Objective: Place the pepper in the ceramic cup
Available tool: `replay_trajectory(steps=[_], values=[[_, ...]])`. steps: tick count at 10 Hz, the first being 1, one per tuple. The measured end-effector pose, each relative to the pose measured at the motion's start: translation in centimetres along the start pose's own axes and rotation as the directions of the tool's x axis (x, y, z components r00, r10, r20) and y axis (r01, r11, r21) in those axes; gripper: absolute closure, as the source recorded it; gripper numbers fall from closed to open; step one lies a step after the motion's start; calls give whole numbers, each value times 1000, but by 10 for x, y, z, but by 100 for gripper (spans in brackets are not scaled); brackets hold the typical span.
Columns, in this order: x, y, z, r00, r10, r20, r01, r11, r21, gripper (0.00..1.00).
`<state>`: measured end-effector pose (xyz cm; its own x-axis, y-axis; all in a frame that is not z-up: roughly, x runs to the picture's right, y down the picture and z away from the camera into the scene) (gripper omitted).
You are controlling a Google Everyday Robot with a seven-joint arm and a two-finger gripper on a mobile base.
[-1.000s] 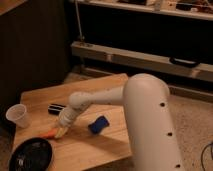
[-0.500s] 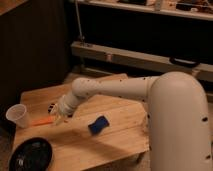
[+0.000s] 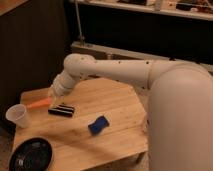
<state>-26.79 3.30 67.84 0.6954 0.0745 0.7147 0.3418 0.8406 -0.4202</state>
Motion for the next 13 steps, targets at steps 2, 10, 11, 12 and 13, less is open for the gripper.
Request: replay_trajectory(steps=[2,10,11,12,13], values=[[-17,-22,11,997,-14,-69,13,1000,-27,99],[-28,-44,58,987,-52,-155,39,995,-88,99],[-25,-47,61,987,-58,-150,45,995,-89,99],[-23,-51,64,988,-82,-133,70,993,-93,99],[-22,-53,66,988,-110,-111,100,990,-98,99]])
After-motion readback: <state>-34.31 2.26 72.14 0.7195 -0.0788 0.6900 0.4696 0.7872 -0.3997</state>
